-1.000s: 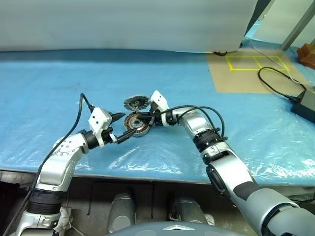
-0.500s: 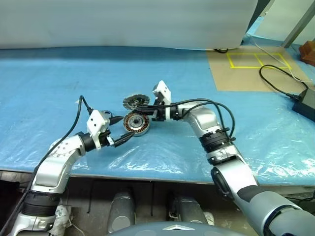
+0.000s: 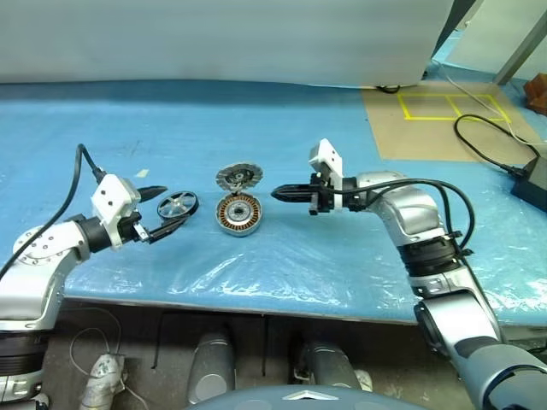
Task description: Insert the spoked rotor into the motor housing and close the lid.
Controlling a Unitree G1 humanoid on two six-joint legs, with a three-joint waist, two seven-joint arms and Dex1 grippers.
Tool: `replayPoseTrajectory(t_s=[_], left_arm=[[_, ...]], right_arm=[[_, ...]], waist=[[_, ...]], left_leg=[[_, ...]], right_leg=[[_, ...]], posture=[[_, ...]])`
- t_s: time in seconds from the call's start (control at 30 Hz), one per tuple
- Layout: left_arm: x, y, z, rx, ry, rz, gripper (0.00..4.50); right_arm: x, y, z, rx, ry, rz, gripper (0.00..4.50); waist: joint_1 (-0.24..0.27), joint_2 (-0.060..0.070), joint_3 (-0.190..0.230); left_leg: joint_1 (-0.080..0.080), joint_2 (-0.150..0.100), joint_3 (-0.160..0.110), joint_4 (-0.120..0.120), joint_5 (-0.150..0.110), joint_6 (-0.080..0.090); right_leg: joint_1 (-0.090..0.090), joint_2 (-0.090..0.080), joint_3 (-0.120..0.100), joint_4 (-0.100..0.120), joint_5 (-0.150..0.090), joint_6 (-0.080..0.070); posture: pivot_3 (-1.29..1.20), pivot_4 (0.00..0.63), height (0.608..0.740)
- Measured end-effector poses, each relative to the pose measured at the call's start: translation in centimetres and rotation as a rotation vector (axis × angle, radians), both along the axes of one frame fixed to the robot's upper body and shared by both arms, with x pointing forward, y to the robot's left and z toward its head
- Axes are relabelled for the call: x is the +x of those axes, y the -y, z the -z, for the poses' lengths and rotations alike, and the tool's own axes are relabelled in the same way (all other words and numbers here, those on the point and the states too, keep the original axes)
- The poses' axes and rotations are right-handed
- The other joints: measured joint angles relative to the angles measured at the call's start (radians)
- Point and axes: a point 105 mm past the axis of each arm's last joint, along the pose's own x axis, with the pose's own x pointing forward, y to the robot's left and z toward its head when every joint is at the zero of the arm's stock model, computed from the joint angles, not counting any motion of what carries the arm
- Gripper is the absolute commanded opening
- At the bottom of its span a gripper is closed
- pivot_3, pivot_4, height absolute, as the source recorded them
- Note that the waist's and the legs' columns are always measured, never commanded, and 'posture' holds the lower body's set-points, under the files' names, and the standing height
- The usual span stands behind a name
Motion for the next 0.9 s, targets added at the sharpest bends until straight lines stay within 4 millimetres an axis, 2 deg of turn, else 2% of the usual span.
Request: replayPoseTrajectory(t_s=[0.23,0.3,0.43,0.67,0.8,0.9], left_arm=[[-0.1,-2.1,-1.0,0.164,-0.031,0.05,4.13],[-0.2,-1.9,-0.9,0.209,-0.022,0.075,4.13],[-0.3,-0.7,0.9,0.29,-0.021,0.136,4.13],[0.1,-0.1,2.0,0.319,-0.006,0.139,4.13],[1.3,0.2,0.5,0.158,-0.035,0.088,4.13],[2.6,-0.7,-1.9,0.095,-0.089,0.081,4.13]], right_arm=[[-0.3,0.8,0.5,-0.027,-0.008,0.013,0.03],[-0.2,0.6,0.5,-0.023,-0.002,0.02,0.03],[-0.3,-0.1,1.0,-0.02,-0.008,0.02,0.03],[-0.2,0.0,1.7,-0.03,-0.011,0.038,0.03],[-0.1,0.0,2.0,-0.038,-0.017,0.046,0.03],[-0.1,0.1,2.2,-0.046,-0.019,0.043,0.03]], waist=[[-0.003,0.0,0.0],[-0.001,0.0,0.0],[0.0,0.0,0.0],[0.0,0.0,0.0],[0.002,0.0,0.0],[0.011,-0.001,0.0]], left_leg=[[0.001,0.0,0.0,0.0,0.0,0.0],[0.001,0.0,0.0,0.0,0.0,0.0],[0.0,0.0,0.0,0.0,0.0,0.0],[0.001,0.0,0.0,0.0,0.0,0.0],[0.001,0.0,0.0,0.002,0.0,0.0],[0.001,0.0,0.0,0.003,0.0,-0.001]], right_leg=[[0.0,0.0,0.0,0.0,0.0,0.0],[0.0,0.0,0.0,0.0,0.0,0.0],[0.0,0.0,0.0,0.0,0.0,0.0],[0.0,0.0,0.0,0.001,0.0,0.0],[0.0,0.0,0.0,0.002,0.0,0.0],[0.0,0.0,0.0,0.004,0.0,-0.001]], posture=[[0.0,0.15,0.74],[0.0,0.15,0.74],[0.0,0.15,0.74],[0.0,0.15,0.74],[0.0,0.15,0.74],[0.0,0.15,0.74]])
